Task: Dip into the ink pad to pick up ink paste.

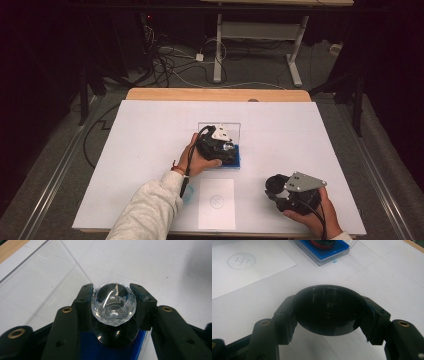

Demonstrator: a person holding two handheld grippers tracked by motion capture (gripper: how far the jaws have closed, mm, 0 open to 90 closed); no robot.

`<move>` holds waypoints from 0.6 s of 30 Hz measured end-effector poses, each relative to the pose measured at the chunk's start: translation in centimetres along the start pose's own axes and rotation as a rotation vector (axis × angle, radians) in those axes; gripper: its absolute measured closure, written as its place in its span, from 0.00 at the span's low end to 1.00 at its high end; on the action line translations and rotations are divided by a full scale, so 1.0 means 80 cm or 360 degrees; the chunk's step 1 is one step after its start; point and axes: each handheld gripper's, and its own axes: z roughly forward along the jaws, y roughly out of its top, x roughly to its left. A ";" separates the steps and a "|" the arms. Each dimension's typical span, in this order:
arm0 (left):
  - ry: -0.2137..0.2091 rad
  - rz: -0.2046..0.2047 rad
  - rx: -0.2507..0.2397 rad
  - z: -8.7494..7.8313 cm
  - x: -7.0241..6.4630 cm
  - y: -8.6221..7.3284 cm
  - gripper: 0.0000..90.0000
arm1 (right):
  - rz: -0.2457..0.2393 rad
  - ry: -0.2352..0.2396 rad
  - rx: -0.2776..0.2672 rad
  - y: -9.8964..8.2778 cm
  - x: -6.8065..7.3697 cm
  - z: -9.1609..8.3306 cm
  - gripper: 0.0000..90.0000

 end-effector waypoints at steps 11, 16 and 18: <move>0.0044 -0.0008 -0.0024 0.000 -0.006 -0.004 0.61 | -0.0003 -0.0002 -0.0005 0.001 0.002 0.000 0.42; 0.0052 -0.0023 -0.0005 -0.001 -0.007 -0.004 0.61 | 0.0003 -0.0005 -0.0007 0.001 0.002 0.000 0.42; 0.0046 -0.0039 -0.0023 -0.002 -0.006 -0.007 0.61 | -0.0004 -0.0003 -0.0011 0.001 0.002 0.000 0.42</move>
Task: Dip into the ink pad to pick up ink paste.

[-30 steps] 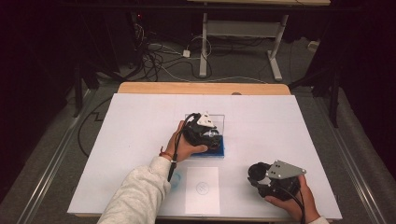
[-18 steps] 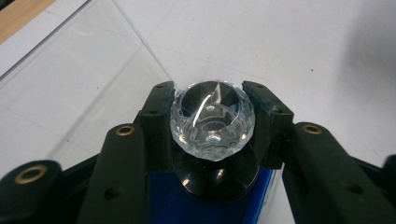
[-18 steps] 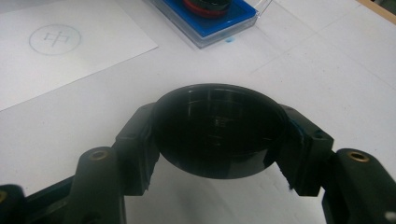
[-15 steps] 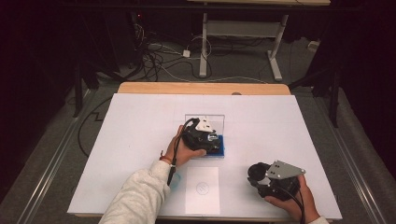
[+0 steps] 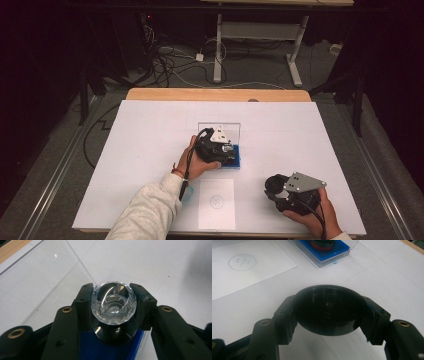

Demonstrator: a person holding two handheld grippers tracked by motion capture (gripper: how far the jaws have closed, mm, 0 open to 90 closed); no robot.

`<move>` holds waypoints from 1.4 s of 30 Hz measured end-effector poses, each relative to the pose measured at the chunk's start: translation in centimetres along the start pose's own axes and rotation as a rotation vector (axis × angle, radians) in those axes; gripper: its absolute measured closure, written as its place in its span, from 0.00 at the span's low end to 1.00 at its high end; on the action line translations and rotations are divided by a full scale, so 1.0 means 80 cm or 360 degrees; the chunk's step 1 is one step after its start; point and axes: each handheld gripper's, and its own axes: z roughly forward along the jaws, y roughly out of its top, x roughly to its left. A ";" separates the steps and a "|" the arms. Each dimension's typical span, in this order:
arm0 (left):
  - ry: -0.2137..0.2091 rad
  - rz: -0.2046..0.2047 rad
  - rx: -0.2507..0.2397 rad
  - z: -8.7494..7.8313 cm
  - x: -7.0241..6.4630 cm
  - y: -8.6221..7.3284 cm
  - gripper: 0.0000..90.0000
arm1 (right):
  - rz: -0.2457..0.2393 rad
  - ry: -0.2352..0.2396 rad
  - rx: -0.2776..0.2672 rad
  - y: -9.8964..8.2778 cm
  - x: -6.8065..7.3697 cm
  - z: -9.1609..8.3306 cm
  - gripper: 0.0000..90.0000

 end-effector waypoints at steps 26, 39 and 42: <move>0.0016 0.0035 0.0046 0.001 -0.002 0.005 0.61 | 0.0015 -0.0005 -0.0003 -0.001 0.000 -0.002 0.42; 0.0077 0.0044 -0.0011 -0.018 0.000 0.008 0.61 | 0.0024 -0.0022 -0.0016 -0.003 -0.002 -0.006 0.42; 0.0089 0.0064 -0.0048 -0.033 0.000 0.010 0.61 | 0.0026 -0.0026 -0.0023 -0.003 -0.001 -0.008 0.42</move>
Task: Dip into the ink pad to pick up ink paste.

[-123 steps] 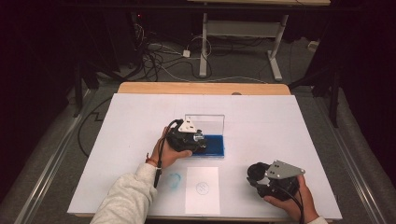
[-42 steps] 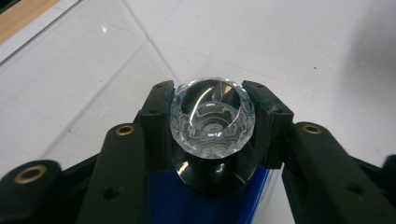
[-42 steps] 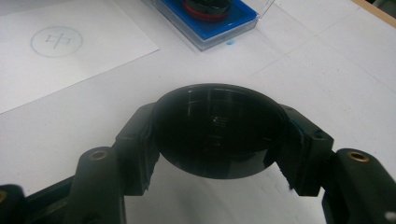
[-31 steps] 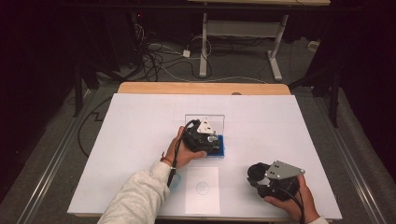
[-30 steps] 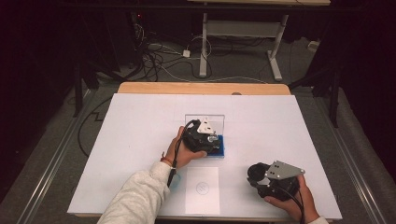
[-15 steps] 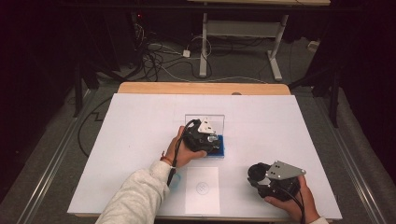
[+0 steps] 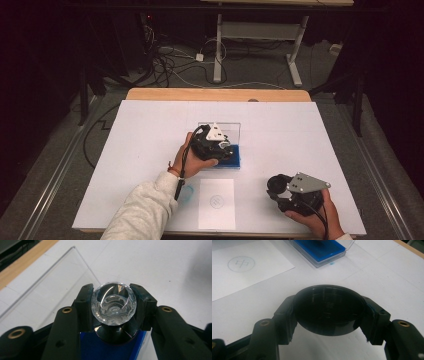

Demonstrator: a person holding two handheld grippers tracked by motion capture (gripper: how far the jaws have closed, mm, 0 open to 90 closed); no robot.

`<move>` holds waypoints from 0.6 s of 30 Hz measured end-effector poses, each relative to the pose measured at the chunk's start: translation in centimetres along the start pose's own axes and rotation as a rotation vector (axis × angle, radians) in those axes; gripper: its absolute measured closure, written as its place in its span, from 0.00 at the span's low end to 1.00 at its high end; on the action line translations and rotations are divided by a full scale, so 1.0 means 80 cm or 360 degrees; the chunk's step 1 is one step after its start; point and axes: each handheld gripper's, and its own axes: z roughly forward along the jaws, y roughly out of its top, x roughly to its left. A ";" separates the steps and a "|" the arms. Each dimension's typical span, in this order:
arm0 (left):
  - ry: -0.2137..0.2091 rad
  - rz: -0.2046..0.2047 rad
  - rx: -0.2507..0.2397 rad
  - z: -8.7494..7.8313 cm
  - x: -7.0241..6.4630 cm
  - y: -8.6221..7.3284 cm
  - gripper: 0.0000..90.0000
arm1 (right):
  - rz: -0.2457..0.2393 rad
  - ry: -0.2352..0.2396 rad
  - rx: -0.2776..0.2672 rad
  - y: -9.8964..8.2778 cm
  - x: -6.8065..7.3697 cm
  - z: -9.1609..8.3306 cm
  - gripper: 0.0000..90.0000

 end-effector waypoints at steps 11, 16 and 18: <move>0.0038 0.0003 -0.0152 -0.064 0.002 -0.011 0.61 | 0.0011 -0.0017 -0.0036 0.000 -0.002 -0.006 0.42; 0.0062 0.0022 -0.0138 -0.083 0.001 -0.024 0.61 | 0.0019 -0.0024 -0.0048 0.000 -0.003 -0.006 0.42; 0.0066 0.0017 -0.0140 -0.088 0.001 -0.028 0.61 | 0.0014 -0.0027 -0.0054 0.001 -0.003 -0.007 0.42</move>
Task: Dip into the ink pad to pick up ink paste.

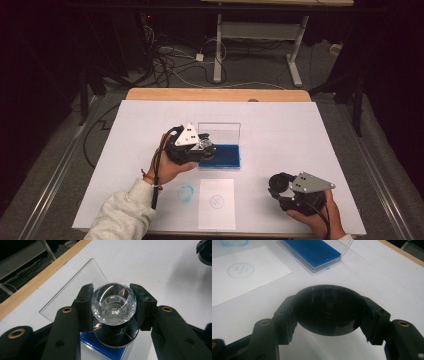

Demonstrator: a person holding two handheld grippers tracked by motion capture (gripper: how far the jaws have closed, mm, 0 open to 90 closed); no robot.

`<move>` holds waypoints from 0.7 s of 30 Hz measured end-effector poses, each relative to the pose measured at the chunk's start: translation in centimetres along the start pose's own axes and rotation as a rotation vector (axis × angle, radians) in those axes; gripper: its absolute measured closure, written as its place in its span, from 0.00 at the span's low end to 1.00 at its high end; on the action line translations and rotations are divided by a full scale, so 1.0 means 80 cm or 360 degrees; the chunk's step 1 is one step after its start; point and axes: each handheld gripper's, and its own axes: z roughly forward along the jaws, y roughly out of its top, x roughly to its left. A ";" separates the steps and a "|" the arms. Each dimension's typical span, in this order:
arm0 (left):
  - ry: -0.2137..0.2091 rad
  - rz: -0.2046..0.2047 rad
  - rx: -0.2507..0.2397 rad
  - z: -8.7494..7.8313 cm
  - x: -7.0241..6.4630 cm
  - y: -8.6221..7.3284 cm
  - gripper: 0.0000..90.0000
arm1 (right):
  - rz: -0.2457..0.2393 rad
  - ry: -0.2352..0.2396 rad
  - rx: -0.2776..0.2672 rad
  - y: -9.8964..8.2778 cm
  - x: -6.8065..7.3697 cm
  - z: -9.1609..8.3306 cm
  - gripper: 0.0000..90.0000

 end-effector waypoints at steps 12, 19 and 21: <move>0.0044 0.0005 -0.0024 -0.033 -0.002 -0.010 0.61 | 0.0024 -0.0002 -0.0017 0.000 -0.004 -0.003 0.42; 0.0055 -0.0002 -0.0018 -0.053 -0.002 -0.024 0.61 | 0.0007 -0.0005 -0.0024 0.003 -0.003 -0.003 0.42; 0.0055 0.0001 0.0015 -0.057 -0.002 -0.028 0.61 | 0.0006 -0.0005 -0.0026 0.004 -0.004 -0.003 0.42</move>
